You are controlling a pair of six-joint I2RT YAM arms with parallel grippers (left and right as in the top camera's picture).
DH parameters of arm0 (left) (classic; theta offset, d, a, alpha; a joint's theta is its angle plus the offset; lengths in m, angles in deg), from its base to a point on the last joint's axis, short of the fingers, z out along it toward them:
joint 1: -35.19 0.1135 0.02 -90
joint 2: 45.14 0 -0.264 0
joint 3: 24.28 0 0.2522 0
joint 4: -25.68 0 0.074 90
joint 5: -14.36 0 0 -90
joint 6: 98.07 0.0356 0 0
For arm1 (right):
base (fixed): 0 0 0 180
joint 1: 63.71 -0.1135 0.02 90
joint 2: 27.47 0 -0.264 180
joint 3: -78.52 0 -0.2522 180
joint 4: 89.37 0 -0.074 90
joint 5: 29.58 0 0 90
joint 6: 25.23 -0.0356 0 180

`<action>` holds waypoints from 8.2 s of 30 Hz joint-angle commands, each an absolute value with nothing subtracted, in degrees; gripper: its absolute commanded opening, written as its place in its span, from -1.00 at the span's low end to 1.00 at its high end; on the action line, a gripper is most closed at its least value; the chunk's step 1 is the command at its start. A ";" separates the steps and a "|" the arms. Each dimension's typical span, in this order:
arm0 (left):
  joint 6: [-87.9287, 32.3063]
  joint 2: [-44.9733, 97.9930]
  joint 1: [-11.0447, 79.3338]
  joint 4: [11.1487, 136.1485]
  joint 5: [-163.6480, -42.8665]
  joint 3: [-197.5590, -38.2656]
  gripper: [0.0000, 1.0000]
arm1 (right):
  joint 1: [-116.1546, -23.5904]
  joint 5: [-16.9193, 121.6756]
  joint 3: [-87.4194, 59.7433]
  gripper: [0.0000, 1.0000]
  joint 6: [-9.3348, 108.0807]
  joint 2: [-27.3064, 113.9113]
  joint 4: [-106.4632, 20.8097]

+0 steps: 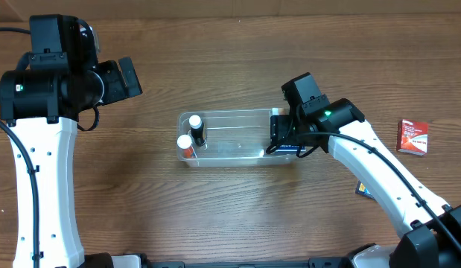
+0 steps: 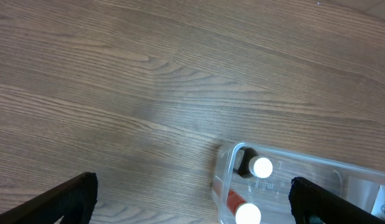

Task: Pack container
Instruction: 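Carry the white Hansaplast box into the container's right end, then move the right gripper to the blue Vapo box and grasp it, then lower the blue Vapo box into the container's middle and release, then move the right gripper to the red box and grasp it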

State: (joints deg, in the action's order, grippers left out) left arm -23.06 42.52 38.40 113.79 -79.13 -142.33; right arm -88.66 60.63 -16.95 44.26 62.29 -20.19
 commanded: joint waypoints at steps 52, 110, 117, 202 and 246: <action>-21.75 42.52 38.55 114.20 -79.54 -142.28 1.00 | -64.27 74.64 10.52 1.00 37.24 59.53 0.02; -21.77 42.52 38.55 114.23 -79.72 -142.28 1.00 | -43.66 64.32 -41.59 0.79 49.83 62.46 -31.78; -21.77 42.52 38.55 114.23 -79.72 -142.28 0.99 | -43.66 64.30 -41.59 0.39 49.79 62.46 -31.84; -21.77 42.52 38.55 114.44 -79.52 -142.28 1.00 | -98.80 58.77 5.25 0.88 38.09 87.27 -12.92; -21.77 42.52 38.55 114.62 -79.52 -142.28 1.00 | -32.81 63.30 14.24 1.00 66.22 90.00 -0.96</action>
State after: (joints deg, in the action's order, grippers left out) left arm -22.64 42.52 38.40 114.66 -79.11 -142.30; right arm -33.23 63.43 14.11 63.19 88.03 -0.98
